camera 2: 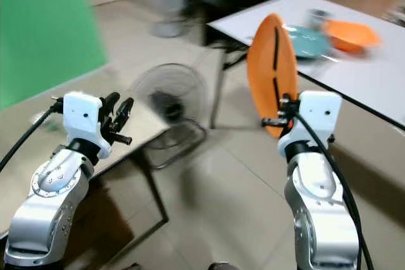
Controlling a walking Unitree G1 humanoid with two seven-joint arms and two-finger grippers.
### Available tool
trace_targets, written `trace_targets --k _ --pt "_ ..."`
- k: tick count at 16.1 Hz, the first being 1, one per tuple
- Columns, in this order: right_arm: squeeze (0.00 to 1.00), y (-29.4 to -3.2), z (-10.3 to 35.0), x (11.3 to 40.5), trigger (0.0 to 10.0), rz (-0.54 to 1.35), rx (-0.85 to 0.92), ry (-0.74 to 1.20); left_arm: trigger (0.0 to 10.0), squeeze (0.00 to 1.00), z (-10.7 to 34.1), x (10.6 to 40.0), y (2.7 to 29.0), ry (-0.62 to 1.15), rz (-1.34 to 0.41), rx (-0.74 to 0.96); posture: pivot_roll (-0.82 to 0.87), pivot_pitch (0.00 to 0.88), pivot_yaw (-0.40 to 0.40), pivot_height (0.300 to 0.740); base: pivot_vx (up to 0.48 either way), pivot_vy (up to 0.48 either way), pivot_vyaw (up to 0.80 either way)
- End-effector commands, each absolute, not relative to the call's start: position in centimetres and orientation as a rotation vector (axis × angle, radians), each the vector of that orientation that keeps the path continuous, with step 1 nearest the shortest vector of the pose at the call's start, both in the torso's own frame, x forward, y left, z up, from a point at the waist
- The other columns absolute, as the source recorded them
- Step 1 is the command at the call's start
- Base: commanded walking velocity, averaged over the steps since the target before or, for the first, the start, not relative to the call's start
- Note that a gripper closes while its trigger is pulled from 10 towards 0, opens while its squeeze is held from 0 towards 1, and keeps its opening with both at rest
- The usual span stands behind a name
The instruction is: Setting the table
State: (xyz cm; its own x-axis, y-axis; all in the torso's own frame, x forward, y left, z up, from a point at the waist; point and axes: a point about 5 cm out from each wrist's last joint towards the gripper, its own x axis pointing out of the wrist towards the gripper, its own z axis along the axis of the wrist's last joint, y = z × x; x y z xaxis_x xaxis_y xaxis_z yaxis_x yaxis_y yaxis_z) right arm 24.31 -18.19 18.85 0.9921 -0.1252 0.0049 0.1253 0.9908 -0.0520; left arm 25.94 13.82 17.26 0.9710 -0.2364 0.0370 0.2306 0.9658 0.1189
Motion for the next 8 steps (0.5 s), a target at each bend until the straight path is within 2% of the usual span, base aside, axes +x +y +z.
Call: trace_targets --k 1,8 --pt "0.0 -18.5 19.81 24.0 10.0 -0.144 -0.059 -0.043 10.0 0.0 17.4 25.83 13.42 -0.062 -0.26 0.111 0.07 0.0 0.019 0.74 0.0 0.0 -0.8" --pt "0.0 -19.05 19.73 23.32 10.0 -0.184 -0.08 -0.022 10.0 0.0 16.9 25.68 13.12 -0.036 -0.294 0.075 0.03 0.0 0.038 0.74 0.0 0.0 -0.8"
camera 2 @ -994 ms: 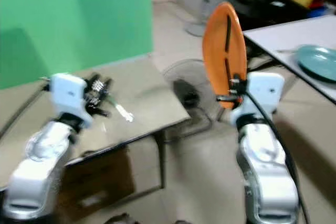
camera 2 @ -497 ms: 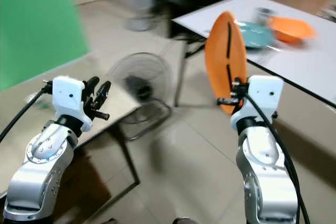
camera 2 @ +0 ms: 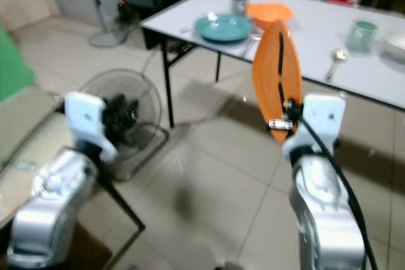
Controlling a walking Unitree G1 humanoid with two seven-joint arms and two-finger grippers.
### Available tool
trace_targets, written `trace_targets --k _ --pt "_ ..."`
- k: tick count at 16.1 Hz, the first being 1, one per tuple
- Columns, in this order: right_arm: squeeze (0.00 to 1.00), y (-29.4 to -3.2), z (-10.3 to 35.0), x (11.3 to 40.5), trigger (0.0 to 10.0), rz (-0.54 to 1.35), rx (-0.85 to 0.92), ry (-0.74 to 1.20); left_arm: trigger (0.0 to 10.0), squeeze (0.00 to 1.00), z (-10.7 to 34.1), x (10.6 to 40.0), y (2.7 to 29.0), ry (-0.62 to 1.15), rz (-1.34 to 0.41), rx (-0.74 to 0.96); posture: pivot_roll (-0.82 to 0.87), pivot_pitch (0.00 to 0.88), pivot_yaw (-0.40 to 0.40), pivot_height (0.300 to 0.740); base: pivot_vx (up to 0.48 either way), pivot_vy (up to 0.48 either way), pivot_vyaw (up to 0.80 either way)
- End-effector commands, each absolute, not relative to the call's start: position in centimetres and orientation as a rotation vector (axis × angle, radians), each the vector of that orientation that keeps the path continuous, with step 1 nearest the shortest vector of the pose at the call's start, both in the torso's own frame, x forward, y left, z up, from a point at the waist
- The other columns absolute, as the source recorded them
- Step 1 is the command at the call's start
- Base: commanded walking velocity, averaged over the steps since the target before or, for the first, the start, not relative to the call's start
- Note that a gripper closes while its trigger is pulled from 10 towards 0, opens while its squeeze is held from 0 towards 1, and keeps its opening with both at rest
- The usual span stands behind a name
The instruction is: Setting the table
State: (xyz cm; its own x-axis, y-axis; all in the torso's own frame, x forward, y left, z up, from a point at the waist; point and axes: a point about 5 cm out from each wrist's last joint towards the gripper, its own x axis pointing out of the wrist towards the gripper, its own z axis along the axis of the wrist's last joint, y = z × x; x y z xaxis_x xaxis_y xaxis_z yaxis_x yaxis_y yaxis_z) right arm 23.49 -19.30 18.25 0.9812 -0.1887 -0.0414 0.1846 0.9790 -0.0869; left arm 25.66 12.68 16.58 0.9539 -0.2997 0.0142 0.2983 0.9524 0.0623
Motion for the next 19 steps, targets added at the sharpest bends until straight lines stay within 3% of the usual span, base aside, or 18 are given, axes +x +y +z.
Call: trace_targets --k 1,10,19 --pt "0.0 -19.23 19.65 23.23 10.0 -0.199 -0.076 -0.014 10.0 0.0 16.76 25.67 13.13 -0.041 -0.29 0.088 0.03 0.0 0.037 0.74 0.0 0.0 -0.8" --pt "0.0 -19.23 19.8 23.17 10.0 -0.186 -0.089 -0.013 10.0 0.0 16.83 25.72 12.62 -0.058 -0.331 0.07 0.03 0.0 0.034 0.74 0.058 0.0 -0.77" --pt "0.0 -19.23 19.29 23.21 10.0 -0.191 -0.06 -0.002 10.0 0.0 16.9 26.4 12.41 -0.061 -0.353 0.079 0.01 0.0 0.063 0.74 0.292 0.0 0.0"
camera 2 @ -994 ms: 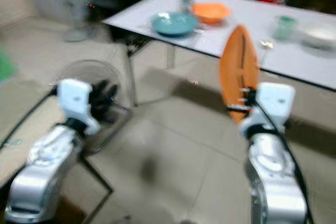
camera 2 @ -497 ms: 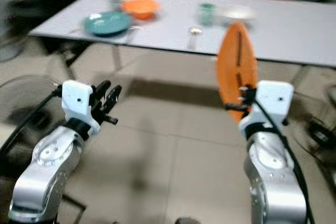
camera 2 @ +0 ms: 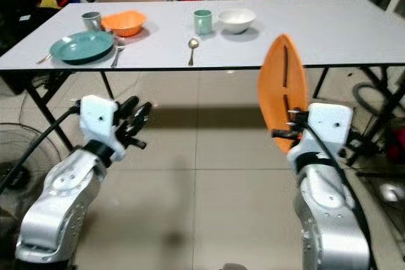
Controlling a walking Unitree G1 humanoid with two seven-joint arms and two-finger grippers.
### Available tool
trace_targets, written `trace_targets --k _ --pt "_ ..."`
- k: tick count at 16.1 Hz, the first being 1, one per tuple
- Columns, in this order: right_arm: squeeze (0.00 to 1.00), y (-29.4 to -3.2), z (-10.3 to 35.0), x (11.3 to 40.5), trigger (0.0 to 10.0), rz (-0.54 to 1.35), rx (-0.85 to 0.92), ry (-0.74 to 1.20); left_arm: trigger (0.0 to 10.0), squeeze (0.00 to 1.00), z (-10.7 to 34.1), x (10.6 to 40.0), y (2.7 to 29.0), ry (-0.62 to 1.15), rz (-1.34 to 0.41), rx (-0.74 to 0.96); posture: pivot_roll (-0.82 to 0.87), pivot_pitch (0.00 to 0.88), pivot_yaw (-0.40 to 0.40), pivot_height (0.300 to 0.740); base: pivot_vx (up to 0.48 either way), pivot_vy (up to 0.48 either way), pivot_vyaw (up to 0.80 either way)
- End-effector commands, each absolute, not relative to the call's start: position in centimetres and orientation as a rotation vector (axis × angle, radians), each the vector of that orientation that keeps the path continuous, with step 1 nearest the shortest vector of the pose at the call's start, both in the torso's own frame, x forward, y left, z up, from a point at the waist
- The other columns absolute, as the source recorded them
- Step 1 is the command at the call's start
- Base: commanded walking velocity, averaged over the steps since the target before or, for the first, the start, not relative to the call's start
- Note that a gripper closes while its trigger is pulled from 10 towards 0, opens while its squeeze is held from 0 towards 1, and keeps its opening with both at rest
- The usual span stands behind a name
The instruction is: Setting the table
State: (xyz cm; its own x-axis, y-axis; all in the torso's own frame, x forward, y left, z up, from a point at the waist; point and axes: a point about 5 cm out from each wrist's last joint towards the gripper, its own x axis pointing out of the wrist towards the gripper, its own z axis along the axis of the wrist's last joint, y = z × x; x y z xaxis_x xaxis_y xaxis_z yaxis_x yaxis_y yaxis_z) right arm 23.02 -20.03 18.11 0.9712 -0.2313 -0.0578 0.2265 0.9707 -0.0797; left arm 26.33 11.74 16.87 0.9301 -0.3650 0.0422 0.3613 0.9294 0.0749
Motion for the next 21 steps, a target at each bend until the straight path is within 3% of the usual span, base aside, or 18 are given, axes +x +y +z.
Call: trace_targets --k 1,5,8,12,21 --pt "0.0 -19.2 19.3 23.3 10.0 -0.19 -0.059 -0.001 10.0 0.0 16.9 26.5 12.6 -0.06 -0.345 0.081 0.01 0.0 0.064 0.74 0.292 0.0 0.0" --pt "0.0 -19.3 19.6 23.7 10.0 -0.194 -0.124 -0.049 10.0 0.0 16.8 26.4 12.5 -0.058 -0.346 0.079 0.01 0.0 0.056 0.74 0.293 0.0 0.0" --pt "0.0 -18.2 19.9 24.0 10.0 -0.075 0.037 -0.047 10.0 0.0 16.5 26.2 12.7 -0.044 -0.334 0.078 0.02 0.0 0.049 0.74 0.296 0.0 0.0" --pt "0.0 -17.7 19.7 23.7 10.0 -0.01 0.082 -0.053 10.0 0.0 16.2 26.1 12.9 -0.036 -0.32 0.074 0.02 0.0 0.039 0.74 0.295 0.0 0.0" --pt "0.0 -18.9 19.6 24.0 10.0 -0.041 0.161 -0.008 10.0 0.0 15.7 25.9 12.9 -0.013 -0.321 0.072 0.02 0.0 0.045 0.74 0.295 0.0 -0.76"
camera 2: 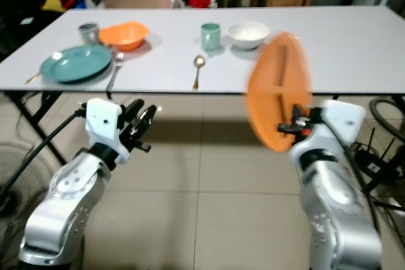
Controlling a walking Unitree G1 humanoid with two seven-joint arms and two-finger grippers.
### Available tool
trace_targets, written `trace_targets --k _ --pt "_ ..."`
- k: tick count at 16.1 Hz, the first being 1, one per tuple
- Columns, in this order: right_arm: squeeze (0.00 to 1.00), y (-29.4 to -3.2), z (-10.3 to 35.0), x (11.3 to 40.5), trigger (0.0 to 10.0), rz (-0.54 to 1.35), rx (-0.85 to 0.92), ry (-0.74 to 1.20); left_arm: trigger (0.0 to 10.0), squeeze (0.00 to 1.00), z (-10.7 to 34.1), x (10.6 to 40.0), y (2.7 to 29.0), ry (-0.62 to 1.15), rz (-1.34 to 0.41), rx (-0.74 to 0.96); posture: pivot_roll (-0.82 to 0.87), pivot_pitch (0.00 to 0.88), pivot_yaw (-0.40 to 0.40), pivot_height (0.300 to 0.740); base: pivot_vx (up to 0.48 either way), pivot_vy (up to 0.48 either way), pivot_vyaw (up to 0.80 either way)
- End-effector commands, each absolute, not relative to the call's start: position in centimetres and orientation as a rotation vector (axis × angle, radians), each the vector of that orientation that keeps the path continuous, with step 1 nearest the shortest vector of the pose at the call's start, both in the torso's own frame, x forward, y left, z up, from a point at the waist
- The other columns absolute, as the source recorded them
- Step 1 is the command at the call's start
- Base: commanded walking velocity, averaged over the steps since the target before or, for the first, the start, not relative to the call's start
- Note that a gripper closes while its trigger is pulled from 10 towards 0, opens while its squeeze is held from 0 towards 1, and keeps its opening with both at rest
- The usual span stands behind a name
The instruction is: Setting the table
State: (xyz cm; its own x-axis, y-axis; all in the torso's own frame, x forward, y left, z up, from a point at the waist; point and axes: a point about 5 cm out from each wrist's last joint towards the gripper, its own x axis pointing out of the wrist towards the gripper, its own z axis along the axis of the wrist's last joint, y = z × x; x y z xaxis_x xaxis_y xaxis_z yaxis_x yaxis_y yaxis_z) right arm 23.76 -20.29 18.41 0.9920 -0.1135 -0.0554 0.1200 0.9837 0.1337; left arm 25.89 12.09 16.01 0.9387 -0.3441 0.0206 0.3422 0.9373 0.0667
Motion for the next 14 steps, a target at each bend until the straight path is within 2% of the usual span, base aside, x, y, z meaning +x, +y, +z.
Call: trace_targets --k 1,3,7,14 --pt "0.0 -19.1 19.8 24.0 10.0 -0.043 0.164 -0.009 10.0 0.0 15.4 25.8 13.0 0.0 -0.313 0.068 0.02 0.0 0.039 0.74 0.296 0.0 -0.8" --pt "0.0 -19.3 19.7 24.0 10.0 -0.03 0.171 0.0 10.0 0.0 14.8 25.5 13.5 0.021 -0.282 0.07 0.03 0.0 0.02 0.74 0.298 0.0 -0.8" --pt "0.0 -18.8 18.9 24.4 10.0 0.03 0.215 0.033 10.0 0.0 13.1 24.4 15.5 0.088 -0.212 0.106 0.06 0.0 -0.008 0.74 0.293 0.0 0.0" --pt "0.0 -18.4 18.7 24.8 10.0 0.097 0.3 0.066 10.0 0.0 13.3 24.4 15.4 0.071 -0.212 0.102 0.06 0.0 -0.006 0.74 0.293 0.0 0.0"
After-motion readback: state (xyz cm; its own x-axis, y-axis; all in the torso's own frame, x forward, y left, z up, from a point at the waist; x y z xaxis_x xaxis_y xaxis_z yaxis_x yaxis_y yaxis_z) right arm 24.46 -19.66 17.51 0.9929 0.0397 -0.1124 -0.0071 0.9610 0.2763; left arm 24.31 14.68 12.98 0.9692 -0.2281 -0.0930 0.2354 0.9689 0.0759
